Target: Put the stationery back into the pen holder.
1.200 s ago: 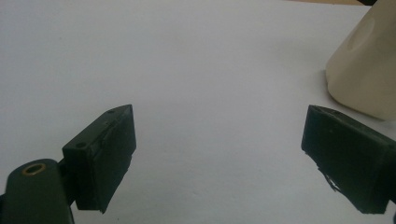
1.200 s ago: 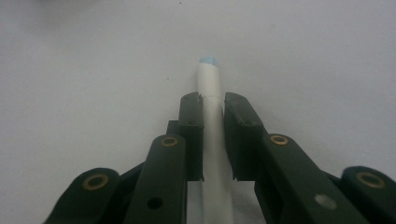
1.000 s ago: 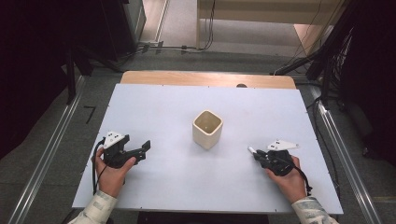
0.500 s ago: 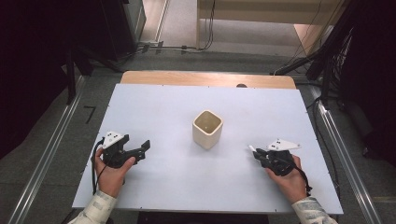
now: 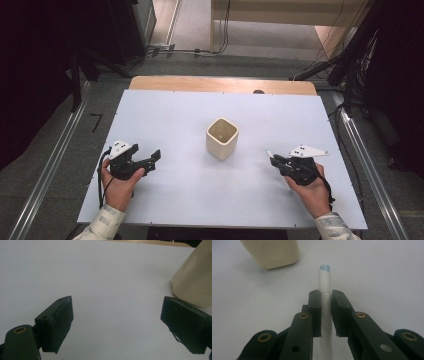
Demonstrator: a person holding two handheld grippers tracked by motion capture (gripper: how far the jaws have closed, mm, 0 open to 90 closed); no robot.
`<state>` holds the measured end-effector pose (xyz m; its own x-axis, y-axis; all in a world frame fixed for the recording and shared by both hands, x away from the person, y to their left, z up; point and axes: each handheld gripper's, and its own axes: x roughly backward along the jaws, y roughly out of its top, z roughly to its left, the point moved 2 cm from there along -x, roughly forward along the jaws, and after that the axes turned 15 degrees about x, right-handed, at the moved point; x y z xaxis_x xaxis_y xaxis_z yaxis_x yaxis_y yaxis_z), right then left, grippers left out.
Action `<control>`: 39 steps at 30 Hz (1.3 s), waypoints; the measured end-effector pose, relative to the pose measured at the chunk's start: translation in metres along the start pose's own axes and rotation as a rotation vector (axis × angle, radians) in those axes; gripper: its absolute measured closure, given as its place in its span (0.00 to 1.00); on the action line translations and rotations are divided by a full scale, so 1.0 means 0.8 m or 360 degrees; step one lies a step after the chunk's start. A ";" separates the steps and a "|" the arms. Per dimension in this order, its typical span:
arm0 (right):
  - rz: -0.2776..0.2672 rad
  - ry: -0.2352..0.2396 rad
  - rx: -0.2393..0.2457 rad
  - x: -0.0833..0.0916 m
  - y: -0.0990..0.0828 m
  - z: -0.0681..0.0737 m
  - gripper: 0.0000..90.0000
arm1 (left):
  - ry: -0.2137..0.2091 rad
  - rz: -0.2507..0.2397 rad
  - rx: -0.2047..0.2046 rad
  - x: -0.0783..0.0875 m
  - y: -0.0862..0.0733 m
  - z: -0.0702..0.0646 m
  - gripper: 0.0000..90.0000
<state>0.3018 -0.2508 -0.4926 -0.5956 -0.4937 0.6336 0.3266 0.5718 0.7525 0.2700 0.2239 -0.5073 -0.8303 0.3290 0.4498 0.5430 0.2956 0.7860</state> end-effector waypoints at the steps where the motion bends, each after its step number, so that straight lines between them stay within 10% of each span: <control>1: -0.0008 0.0001 0.0004 0.001 0.002 0.000 0.85 | -0.0001 0.0000 0.0000 0.000 0.000 0.000 0.13; 39: -0.0207 -0.0005 -0.0018 0.017 0.025 0.001 0.85 | -0.0004 -0.0013 0.0014 0.002 0.001 0.000 0.13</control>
<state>0.2992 -0.2456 -0.4690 -0.6355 -0.5612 0.5303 0.2547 0.4959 0.8302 0.2692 0.2246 -0.5063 -0.8343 0.3291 0.4423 0.5374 0.3061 0.7858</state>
